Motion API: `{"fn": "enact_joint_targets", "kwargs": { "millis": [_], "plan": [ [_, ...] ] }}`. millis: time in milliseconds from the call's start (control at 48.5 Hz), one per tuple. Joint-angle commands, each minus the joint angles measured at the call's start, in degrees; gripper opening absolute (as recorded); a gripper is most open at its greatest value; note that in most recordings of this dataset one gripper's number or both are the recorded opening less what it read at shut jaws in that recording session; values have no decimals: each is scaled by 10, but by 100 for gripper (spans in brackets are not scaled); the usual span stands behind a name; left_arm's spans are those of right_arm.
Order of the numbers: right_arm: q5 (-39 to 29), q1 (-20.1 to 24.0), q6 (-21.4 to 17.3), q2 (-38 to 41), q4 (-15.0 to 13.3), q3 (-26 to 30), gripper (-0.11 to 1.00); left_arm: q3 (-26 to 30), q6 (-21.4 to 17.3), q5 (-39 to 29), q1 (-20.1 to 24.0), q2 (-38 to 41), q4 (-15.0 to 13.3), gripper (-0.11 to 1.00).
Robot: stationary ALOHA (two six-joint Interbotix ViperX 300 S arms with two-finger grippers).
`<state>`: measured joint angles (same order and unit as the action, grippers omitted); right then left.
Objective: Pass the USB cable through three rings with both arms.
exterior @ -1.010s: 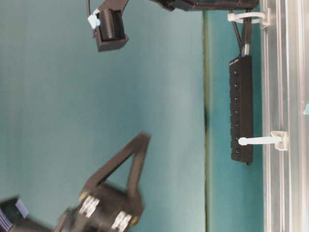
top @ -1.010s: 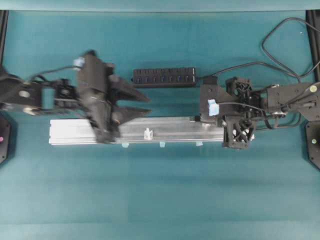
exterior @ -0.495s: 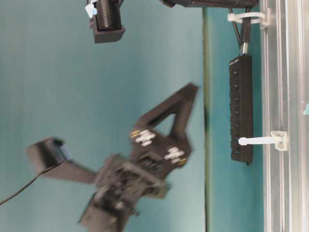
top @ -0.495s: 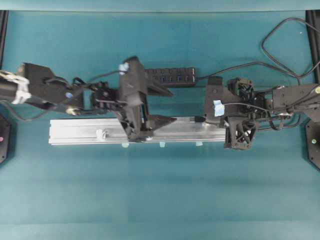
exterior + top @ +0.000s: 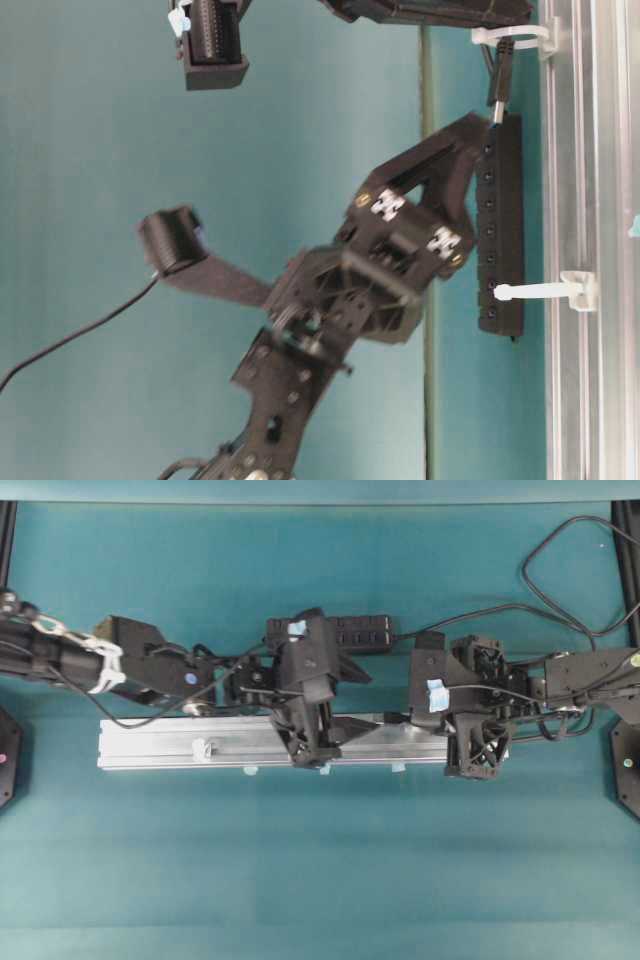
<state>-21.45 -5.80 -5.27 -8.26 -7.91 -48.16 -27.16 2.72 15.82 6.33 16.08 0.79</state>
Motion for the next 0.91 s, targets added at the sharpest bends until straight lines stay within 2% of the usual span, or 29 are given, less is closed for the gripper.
{"fn": "enact_joint_targets", "kwargs": {
  "millis": [0,515,762,886],
  "plan": [
    [7,0,2,-8,1,4,-8,19,-1,5,-2,9,1,88],
    [16,-1,2,-8,0,4,-8,41,0,5,-3,40,1,86],
    [20,0,3,-7,1,4,-8,45,-1,5,-4,46,1,74],
    [20,0,3,-7,0,4,-8,45,-2,5,-4,47,1,60]
  ]
}}
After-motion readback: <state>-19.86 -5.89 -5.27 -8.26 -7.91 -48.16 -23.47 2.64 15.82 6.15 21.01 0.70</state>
